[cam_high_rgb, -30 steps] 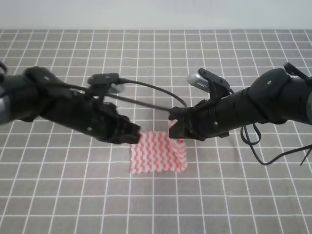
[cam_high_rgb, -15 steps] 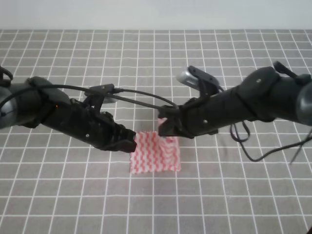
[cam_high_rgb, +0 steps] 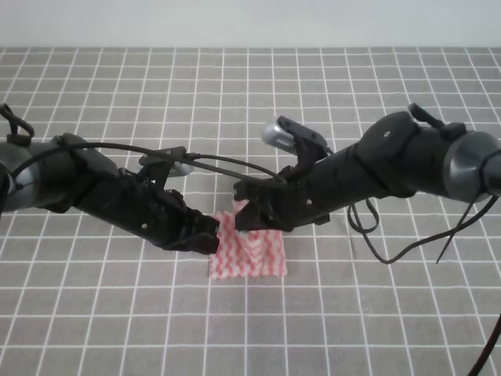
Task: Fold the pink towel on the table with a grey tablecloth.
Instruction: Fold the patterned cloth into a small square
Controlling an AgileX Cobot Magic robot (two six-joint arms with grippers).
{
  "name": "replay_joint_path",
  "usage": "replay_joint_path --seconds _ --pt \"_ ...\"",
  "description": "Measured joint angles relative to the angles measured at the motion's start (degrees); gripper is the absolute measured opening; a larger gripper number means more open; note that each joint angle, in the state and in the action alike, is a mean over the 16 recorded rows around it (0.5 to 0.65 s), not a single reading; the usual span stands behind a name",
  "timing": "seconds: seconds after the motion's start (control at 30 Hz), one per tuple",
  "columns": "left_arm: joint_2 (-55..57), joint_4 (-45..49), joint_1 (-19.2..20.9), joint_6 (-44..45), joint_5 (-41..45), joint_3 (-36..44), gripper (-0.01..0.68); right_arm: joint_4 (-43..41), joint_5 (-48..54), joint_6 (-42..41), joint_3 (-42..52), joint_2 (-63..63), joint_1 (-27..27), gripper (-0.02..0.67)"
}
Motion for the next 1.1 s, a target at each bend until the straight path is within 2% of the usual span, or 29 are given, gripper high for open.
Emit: replay_joint_path --seconds 1.1 --pt "0.2 -0.1 0.0 0.1 0.0 0.0 -0.003 -0.4 -0.3 0.1 -2.0 2.4 1.2 -0.014"
